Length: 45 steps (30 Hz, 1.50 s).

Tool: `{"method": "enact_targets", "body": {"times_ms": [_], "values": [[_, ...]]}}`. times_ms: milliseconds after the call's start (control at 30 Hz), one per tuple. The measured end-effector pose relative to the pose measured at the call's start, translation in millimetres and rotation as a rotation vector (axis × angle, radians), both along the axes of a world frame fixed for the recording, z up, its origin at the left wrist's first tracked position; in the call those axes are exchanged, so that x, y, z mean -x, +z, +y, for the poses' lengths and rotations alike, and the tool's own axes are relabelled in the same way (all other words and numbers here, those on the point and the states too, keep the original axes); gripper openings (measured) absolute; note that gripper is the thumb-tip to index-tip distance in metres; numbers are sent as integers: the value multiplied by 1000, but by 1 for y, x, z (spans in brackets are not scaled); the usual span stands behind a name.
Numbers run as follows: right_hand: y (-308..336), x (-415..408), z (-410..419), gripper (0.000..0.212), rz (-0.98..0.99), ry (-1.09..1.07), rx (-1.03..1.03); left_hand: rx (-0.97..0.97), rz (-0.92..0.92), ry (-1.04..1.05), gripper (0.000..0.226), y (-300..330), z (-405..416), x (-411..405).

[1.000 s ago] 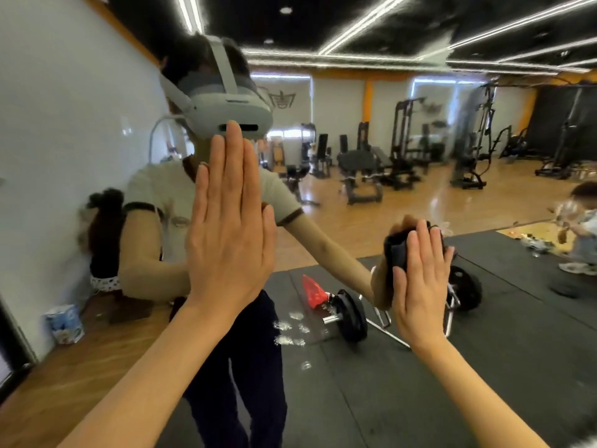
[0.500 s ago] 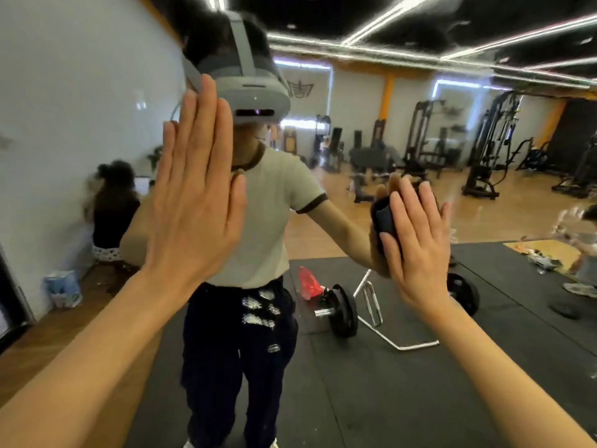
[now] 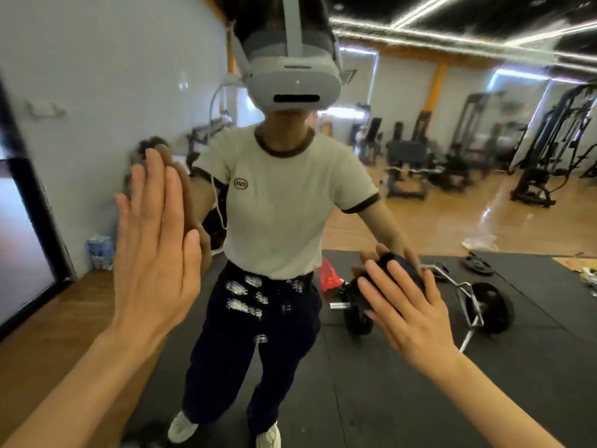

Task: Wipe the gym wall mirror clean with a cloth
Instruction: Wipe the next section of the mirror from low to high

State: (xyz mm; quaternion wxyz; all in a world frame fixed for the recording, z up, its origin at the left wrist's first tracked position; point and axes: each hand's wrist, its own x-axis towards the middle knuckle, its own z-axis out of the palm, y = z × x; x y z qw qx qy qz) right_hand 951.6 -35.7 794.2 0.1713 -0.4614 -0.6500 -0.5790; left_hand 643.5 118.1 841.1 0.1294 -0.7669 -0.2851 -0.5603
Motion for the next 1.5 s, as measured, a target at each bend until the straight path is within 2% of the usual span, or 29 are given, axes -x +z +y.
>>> {"method": "enact_targets", "body": {"times_ms": [100, 233, 300, 400, 467, 533, 567, 633, 733, 800, 867, 1000, 1067, 1133, 1233, 1300, 1367, 1433, 1500], "values": [[49, 6, 8, 53, 18, 55, -65, -9, 3, 2, 68, 2, -2, 2], [158, 35, 34, 50, 337, 150, -345, -43, 16, 57, 66, 8, -10, 1], [174, 48, 44, 52, 417, 155, -424, -61, 27, 66, 64, 9, -12, 2], [109, 67, 45, 52, 377, 106, -308, -74, 26, 60, 62, 10, -13, 2], [36, 70, 37, 54, 244, 42, -160, -84, 17, 62, 62, 10, -12, 2], [-6, 64, 27, 56, 89, -26, -91, -87, 16, 63, 62, 9, -12, 2], [-4, 60, 27, 55, 42, -35, -76, -92, 16, 62, 61, 9, -12, 2], [35, 63, 33, 51, 93, -8, -118, -96, 20, 63, 61, 9, -12, 2], [128, 76, 50, 52, 419, 98, -365, -95, 29, 61, 62, 9, -11, 3], [157, 89, 63, 54, 554, 125, -465, -93, 27, 54, 62, 9, -11, 3], [128, 102, 66, 49, 484, 121, -430, -95, 26, 47, 62, 9, -11, 3], [-5, 95, 43, 55, 144, 7, -90, -133, 31, 34, 65, 8, -8, 4], [-7, 86, 37, 54, 56, 3, -62, -131, 34, 40, 67, 7, -8, 4], [40, 91, 44, 53, 97, 47, -139, -116, 29, 35, 69, 6, -8, 2], [128, 114, 68, 46, 405, 154, -361, -113, 28, 21, 69, 6, -8, 2], [143, 131, 80, 46, 499, 192, -424, -110, 25, 15, 68, 6, -9, 3], [102, 140, 82, 51, 424, 173, -374, -99, 22, 14, 66, 6, -10, 3], [32, 138, 74, 61, 293, 93, -218, -88, 23, 1, 65, 8, -12, 4], [-11, 130, 61, 63, 176, 22, -108, -74, 42, -38, 65, 10, -13, 8]]}}
